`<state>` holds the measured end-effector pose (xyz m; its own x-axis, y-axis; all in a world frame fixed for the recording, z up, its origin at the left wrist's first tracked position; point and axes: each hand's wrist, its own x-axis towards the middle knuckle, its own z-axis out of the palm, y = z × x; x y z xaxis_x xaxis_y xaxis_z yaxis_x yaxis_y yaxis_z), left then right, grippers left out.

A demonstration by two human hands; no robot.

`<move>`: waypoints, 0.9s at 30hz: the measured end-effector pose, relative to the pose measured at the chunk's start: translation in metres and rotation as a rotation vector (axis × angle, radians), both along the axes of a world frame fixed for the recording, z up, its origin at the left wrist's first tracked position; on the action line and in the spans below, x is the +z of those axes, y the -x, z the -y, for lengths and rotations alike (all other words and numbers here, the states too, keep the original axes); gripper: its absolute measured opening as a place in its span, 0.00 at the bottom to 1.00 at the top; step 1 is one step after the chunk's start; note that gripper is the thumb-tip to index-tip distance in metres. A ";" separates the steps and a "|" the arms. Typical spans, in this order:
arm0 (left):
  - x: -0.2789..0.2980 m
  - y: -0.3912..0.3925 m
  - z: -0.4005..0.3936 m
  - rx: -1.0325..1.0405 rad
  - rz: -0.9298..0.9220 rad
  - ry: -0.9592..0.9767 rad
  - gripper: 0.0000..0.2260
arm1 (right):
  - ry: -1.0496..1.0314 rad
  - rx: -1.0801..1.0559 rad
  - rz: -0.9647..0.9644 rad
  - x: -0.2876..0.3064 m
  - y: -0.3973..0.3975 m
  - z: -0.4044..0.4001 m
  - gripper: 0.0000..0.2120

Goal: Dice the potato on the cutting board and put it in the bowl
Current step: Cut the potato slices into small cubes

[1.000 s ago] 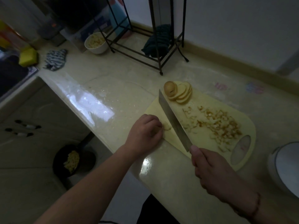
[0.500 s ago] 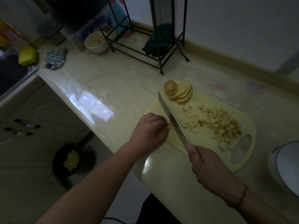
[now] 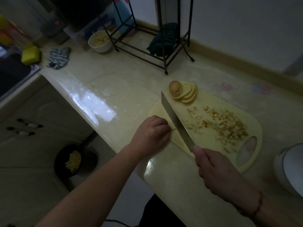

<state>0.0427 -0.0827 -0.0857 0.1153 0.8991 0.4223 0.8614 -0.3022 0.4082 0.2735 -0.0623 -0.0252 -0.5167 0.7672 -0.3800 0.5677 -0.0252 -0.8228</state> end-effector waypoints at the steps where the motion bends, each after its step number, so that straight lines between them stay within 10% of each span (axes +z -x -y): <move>1: 0.000 0.000 -0.001 -0.018 -0.008 0.009 0.04 | -0.001 0.015 0.002 0.002 0.001 0.001 0.29; 27: -0.003 -0.008 -0.002 0.117 0.048 0.043 0.07 | -0.092 0.108 0.093 -0.003 0.006 -0.011 0.24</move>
<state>0.0507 -0.0811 -0.0891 -0.0106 0.9225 0.3859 0.8691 -0.1823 0.4599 0.2674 -0.0511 -0.0286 -0.5638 0.7429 -0.3608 0.6369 0.1130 -0.7626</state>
